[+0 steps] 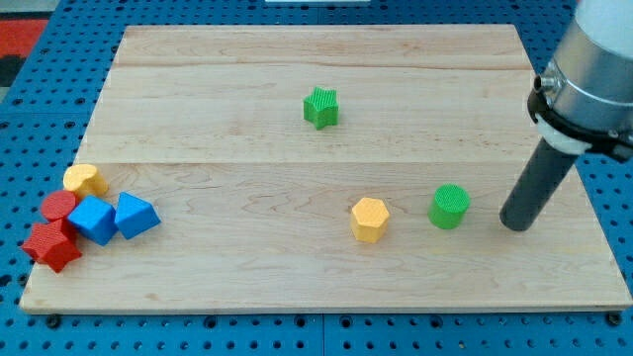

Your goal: Move the green circle to the green star

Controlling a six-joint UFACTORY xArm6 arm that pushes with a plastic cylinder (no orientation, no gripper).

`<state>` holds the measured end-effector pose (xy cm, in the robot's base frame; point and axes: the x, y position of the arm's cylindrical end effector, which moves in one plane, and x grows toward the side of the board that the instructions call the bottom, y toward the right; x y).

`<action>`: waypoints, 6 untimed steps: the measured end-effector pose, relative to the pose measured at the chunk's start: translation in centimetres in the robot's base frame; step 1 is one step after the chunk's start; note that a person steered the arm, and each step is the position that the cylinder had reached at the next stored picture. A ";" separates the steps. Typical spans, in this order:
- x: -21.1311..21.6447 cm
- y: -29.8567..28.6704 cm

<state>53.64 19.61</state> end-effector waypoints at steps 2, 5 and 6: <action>-3.9 -9.5; -9.6 -10.4; -11.7 -12.0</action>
